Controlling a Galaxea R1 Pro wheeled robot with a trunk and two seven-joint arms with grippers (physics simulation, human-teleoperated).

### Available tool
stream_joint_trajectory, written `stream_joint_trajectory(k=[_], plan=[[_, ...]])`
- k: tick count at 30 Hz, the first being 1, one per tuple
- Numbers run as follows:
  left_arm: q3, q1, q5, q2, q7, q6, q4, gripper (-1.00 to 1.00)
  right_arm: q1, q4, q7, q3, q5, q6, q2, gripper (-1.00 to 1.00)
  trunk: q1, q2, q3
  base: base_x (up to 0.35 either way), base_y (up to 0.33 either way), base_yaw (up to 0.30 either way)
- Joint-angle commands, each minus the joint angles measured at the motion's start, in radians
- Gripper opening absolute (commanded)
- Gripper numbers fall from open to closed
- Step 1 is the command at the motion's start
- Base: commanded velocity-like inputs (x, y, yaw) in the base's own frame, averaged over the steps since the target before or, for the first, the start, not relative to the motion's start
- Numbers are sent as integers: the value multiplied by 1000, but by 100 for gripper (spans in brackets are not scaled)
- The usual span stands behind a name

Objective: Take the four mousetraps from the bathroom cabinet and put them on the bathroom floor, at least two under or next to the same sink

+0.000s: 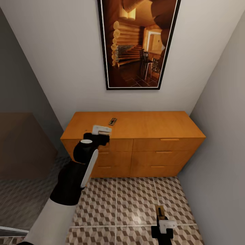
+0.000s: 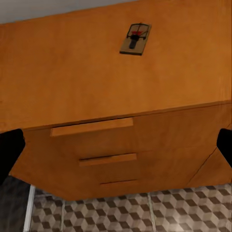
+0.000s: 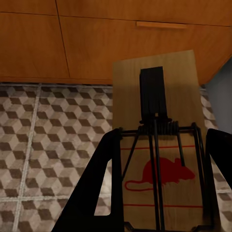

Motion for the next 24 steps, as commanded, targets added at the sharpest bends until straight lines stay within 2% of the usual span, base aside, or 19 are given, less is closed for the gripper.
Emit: stream_joint_trajectory(k=[1,8,9,12,16,19,21,24], plan=[[0,-36,5,0,4,17,9,100,-1,1,-4,8,-5,-2,1,-100,1,-2,-2,0,0,0],[3,-229,9,0,9,38,110,100,-1,1,-4,9,-5,-2,2,-100,1,-2,-2,0,0,0],[4,-280,10,0,10,38,156,100,-1,1,-3,9,-5,2,2,-100,1,-2,-2,0,0,0],[19,-363,10,0,9,38,261,100,-1,1,0,9,-4,16,2,-100,1,-2,-2,0,0,0],[60,-393,11,2,1,39,313,100,-1,1,2,8,-4,29,3,-100,1,-2,-2,0,0,0],[68,-398,14,3,-12,40,305,100,-1,1,2,8,-4,32,3,-100,1,-2,-2,0,0,0],[67,-399,16,9,-47,41,263,100,-1,1,3,8,-4,33,2,-100,1,-2,-2,0,0,0],[57,-398,16,32,-119,40,183,100,-1,1,2,8,-4,33,2,-100,1,-2,-2,0,0,0]])
